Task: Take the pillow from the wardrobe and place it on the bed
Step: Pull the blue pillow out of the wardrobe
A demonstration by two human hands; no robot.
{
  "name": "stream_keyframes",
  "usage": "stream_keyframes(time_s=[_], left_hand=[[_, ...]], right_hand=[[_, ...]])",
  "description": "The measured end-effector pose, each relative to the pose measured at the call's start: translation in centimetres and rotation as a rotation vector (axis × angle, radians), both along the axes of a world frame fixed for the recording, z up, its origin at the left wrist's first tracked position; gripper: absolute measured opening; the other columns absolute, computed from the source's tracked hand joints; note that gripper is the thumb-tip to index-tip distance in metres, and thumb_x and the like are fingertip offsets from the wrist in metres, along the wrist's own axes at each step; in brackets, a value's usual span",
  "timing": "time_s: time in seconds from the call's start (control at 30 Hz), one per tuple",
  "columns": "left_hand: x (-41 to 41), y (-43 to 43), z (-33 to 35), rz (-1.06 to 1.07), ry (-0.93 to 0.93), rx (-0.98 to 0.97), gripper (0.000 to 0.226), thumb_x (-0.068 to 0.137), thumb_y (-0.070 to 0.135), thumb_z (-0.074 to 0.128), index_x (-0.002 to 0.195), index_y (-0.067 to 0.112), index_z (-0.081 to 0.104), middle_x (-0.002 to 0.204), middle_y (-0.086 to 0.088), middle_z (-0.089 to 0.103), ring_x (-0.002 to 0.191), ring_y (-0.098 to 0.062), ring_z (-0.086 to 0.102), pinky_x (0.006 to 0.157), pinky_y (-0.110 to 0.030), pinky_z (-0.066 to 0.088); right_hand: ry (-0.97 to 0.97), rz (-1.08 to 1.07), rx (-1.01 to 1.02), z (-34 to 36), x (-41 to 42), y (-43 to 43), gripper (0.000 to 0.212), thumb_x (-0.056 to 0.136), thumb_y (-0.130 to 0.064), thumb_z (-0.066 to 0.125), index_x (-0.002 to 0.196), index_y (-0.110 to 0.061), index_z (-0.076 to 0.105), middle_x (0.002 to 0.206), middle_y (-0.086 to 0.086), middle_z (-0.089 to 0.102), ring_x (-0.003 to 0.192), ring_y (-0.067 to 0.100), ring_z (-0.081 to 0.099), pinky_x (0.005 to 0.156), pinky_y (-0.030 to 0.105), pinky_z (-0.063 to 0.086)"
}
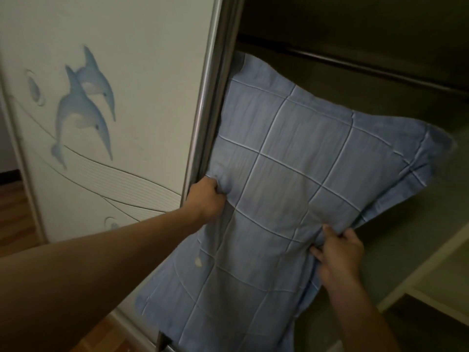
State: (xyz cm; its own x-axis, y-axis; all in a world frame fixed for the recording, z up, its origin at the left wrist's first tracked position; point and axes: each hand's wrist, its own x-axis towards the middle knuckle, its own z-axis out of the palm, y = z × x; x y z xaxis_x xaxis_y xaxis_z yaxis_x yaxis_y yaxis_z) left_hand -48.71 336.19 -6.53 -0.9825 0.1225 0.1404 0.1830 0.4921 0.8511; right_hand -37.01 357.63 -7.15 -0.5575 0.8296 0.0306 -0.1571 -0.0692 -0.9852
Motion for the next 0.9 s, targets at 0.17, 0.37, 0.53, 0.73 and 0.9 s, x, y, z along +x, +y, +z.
stream_keyframes(time_s=[0.17, 0.37, 0.53, 0.73, 0.9], left_hand=[[2.3, -2.9, 2.4, -0.026, 0.099, 0.010, 0.011, 0.091, 0.015, 0.058, 0.088, 0.004, 0.061, 0.095, -0.013, 0.060, 0.097, -0.034, 0.062, 0.079, -0.034, 0.048], [5.4, -7.8, 4.3, -0.063, 0.151, 0.074, 0.021, 0.094, 0.016, 0.056, 0.107, 0.001, 0.064, 0.106, -0.017, 0.066, 0.098, -0.033, 0.063, 0.090, -0.046, 0.055], [7.8, -11.0, 5.8, -0.057, 0.246, 0.079, 0.019, 0.094, 0.016, 0.055, 0.095, -0.002, 0.061, 0.097, -0.019, 0.064, 0.091, -0.036, 0.061, 0.079, -0.041, 0.052], [10.9, -15.2, 6.6, -0.032, 0.344, 0.088, 0.022, 0.092, 0.015, 0.057, 0.086, -0.007, 0.057, 0.088, -0.022, 0.061, 0.083, -0.037, 0.058, 0.075, -0.043, 0.048], [13.6, -19.2, 5.8, 0.078, 0.413, 0.122, 0.028, 0.088, 0.013, 0.061, 0.066, 0.006, 0.045, 0.071, -0.009, 0.049, 0.070, -0.026, 0.047, 0.067, -0.038, 0.038]], right_hand=[[0.019, -0.010, 0.023, 2.5, 1.7, -2.6, 0.014, 0.097, -0.004, 0.057, 0.107, -0.013, 0.060, 0.109, 0.014, 0.065, 0.095, 0.032, 0.064, 0.091, 0.056, 0.053], [0.049, -0.011, 0.048, 4.3, 5.1, -7.7, 0.016, 0.096, -0.002, 0.056, 0.100, -0.016, 0.063, 0.094, 0.007, 0.066, 0.101, 0.037, 0.063, 0.094, 0.063, 0.051], [0.051, 0.005, 0.044, 4.7, 7.8, -10.9, 0.025, 0.096, -0.005, 0.057, 0.083, -0.026, 0.062, 0.097, 0.006, 0.064, 0.094, 0.031, 0.061, 0.089, 0.062, 0.053], [0.129, 0.006, 0.032, 5.1, 10.2, -14.8, 0.025, 0.096, -0.002, 0.057, 0.083, -0.023, 0.064, 0.091, 0.003, 0.067, 0.094, 0.031, 0.064, 0.090, 0.064, 0.053], [0.199, 0.059, 0.088, 4.9, 10.5, -17.6, 0.020, 0.094, -0.004, 0.060, 0.083, -0.019, 0.065, 0.095, 0.008, 0.070, 0.104, 0.039, 0.067, 0.092, 0.065, 0.052]])
